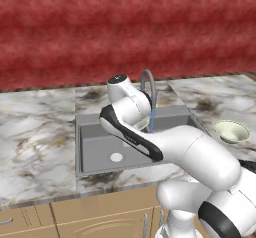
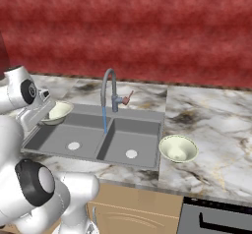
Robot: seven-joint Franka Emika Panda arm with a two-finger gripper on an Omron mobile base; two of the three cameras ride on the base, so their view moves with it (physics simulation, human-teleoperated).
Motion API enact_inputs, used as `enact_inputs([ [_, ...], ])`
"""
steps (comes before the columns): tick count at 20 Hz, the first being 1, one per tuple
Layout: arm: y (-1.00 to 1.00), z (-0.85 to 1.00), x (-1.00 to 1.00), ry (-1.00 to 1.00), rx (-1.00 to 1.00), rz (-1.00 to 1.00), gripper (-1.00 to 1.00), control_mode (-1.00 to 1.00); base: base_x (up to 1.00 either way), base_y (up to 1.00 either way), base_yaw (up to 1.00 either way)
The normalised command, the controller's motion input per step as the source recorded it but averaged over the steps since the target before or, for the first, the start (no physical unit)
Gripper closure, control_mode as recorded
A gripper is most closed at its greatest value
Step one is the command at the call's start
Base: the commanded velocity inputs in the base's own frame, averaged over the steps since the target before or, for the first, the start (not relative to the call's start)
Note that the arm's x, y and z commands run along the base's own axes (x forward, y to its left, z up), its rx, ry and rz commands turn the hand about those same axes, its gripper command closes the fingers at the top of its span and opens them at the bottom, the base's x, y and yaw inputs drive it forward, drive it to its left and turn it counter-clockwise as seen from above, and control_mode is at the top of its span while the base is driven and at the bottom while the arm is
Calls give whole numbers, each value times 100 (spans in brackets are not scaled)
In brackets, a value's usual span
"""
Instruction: Rinse each bowl for a few seconds and place them down in the sink or on the counter.
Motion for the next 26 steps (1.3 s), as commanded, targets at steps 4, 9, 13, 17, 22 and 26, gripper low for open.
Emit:
enact_inputs([
  [4,-26,-4,0,0,0,-43,100,-100,0,0,0],
  [9,-17,-11,-9,0,0,-40,100,-100,0,0,0],
  [13,-19,-3,-48,-2,0,-31,100,-100,0,0,0],
  [17,-29,3,-64,-4,0,-13,100,-100,0,0,0],
  [22,-57,17,-27,-4,3,-1,100,-100,0,0,0],
  [26,-68,9,-1,-1,3,0,100,-100,0,0,0],
])
